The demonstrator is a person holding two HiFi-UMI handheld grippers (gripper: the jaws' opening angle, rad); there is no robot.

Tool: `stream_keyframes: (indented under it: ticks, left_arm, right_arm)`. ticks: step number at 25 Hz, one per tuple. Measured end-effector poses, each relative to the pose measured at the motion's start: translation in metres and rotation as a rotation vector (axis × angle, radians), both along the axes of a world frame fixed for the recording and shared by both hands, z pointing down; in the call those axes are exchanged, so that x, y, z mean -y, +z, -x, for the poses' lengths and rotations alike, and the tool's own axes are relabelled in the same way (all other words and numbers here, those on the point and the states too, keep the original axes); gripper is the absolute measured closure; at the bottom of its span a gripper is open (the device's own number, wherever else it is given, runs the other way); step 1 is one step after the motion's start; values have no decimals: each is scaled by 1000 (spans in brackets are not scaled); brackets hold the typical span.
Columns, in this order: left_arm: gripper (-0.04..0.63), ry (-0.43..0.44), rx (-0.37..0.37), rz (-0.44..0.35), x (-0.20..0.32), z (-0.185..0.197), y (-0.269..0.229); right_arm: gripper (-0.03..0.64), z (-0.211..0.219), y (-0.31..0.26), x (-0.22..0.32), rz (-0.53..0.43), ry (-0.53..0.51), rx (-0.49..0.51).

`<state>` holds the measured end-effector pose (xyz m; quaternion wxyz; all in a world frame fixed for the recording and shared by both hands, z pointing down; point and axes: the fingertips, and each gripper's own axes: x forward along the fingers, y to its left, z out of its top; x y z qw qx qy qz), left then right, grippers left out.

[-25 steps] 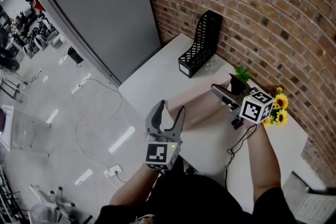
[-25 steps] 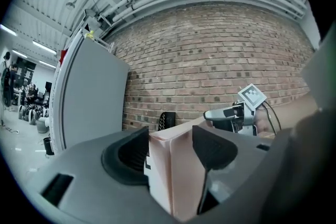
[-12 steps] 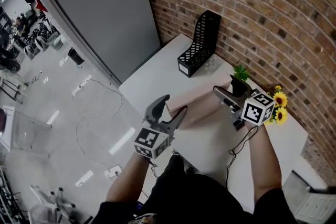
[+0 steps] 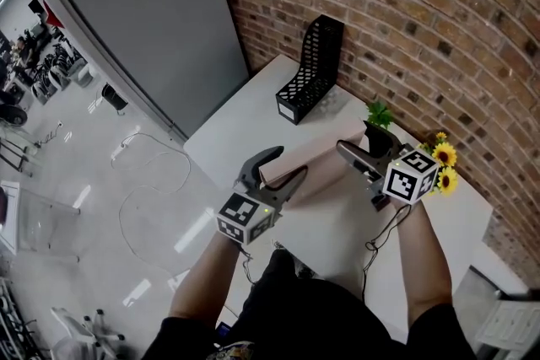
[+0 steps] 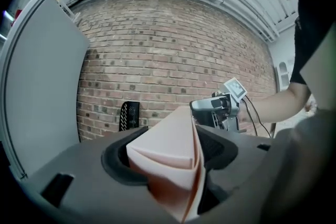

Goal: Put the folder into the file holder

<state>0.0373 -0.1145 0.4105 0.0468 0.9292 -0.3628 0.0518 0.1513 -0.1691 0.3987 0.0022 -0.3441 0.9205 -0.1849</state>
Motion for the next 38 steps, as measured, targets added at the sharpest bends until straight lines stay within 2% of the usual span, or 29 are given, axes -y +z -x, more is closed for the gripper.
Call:
stream_keyframes:
  ticks: [6, 11, 13, 14, 16, 18, 19, 28, 31, 38]
  left_arm:
    - [376, 8, 39, -47, -10, -9, -2]
    - [407, -23, 28, -43, -17, -12, -1]
    - [411, -43, 27, -42, -21, -11, -1]
    - [413, -56, 27, -42, -22, -10, -2]
    - [414, -81, 26, -44, -24, -7, -5]
    - [416, -107, 22, -50, -25, -3, -10]
    - [416, -119, 18, -54, -26, -1, -13]
    - [419, -233, -19, -116, -26, 26, -63]
    - [419, -285, -18, -119, -20, 40, -79]
    - [422, -370, -43, -184, 5, 69, -125]
  right_arm:
    - [236, -3, -1, -2, -6, 20, 5]
    - [252, -6, -4, -4, -28, 58, -16]
    - [278, -8, -7, -5, -54, 88, -38]
    - [302, -11, -10, -6, -73, 113, -56]
    - [412, -17, -13, -8, -113, 174, -107]
    - [572, -23, -17, -10, -146, 226, -154]
    - [614, -24, -19, -11, -158, 240, -166]
    - [614, -19, -32, -21, -168, 250, -147]
    - [614, -17, -39, -22, -177, 242, -135]
    - [614, -18, -47, -26, -189, 250, -130]
